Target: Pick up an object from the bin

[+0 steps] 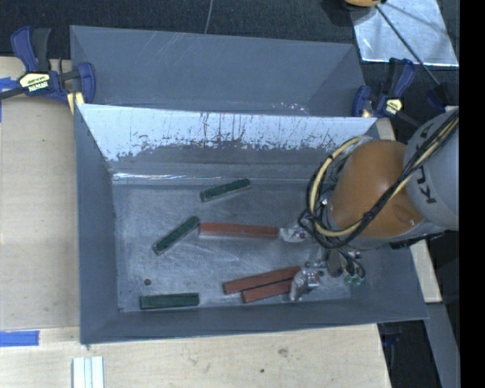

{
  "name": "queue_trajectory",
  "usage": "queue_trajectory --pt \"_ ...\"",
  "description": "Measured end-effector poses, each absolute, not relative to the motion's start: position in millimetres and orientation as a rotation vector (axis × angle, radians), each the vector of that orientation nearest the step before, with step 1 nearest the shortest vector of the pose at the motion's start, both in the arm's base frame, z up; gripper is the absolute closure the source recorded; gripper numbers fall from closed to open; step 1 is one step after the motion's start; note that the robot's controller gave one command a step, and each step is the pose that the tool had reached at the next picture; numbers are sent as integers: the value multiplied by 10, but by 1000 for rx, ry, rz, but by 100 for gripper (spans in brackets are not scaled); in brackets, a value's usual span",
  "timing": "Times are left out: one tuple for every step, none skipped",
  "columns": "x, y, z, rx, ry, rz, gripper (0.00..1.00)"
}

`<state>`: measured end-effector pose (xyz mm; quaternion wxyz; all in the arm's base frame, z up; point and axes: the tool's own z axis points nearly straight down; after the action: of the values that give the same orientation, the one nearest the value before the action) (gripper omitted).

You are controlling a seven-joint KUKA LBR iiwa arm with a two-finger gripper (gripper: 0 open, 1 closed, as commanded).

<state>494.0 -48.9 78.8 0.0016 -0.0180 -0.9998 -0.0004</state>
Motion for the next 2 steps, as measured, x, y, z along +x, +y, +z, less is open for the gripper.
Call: queue_trajectory --pt "4939 -239 769 -80 -3167 2 100" --pt "4939 -239 769 -80 -3167 2 100"
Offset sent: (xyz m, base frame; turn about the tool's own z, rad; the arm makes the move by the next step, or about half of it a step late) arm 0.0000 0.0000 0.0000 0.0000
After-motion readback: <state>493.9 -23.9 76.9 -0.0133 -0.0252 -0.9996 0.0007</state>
